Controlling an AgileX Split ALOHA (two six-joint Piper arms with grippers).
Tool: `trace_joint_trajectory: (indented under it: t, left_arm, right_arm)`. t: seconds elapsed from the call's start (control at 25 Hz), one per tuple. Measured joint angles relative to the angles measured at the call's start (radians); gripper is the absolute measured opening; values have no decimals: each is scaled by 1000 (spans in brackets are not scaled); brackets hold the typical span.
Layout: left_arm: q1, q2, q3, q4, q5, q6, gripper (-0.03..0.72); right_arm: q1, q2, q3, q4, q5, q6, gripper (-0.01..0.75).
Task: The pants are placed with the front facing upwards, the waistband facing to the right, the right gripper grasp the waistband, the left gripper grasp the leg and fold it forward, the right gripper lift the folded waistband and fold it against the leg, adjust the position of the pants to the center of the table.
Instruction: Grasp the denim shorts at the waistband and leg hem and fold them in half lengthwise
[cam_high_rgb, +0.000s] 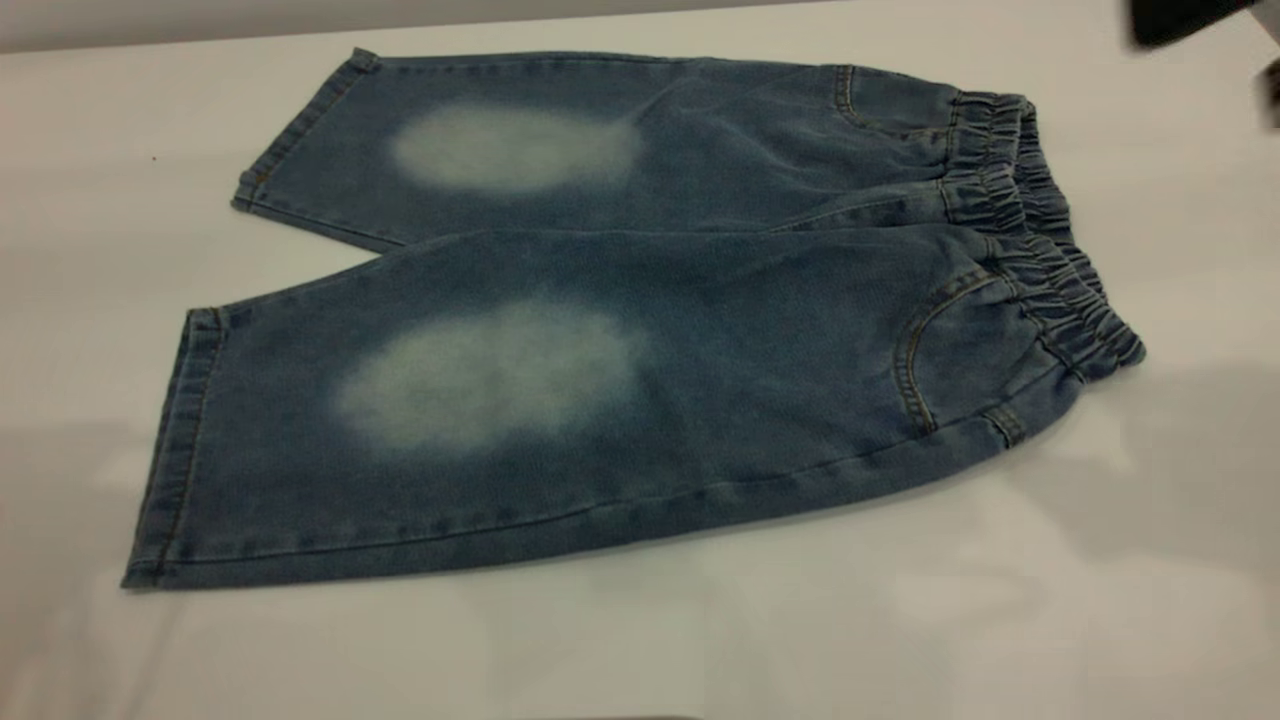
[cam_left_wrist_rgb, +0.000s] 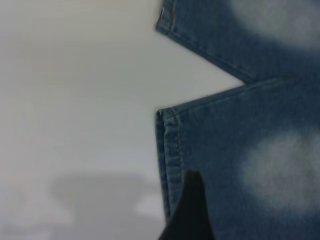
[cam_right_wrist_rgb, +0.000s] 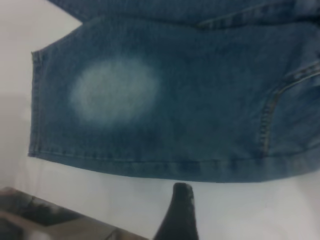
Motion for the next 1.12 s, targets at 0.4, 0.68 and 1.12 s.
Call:
trace_joint_trajectory:
  t: [0.4, 0.68, 1.12]
  left_arm:
    - [0, 20, -5, 0, -23, 1, 579]
    - [0, 20, -5, 0, -24, 2, 579]
    - [0, 20, -5, 0, -24, 2, 579]
  right_arm:
    - [-131, 312, -4, 197, -26, -240, 584]
    - [-283, 460, -11, 319, -30, -409, 584]
    - [-285, 710, -18, 581, -5, -712, 584]
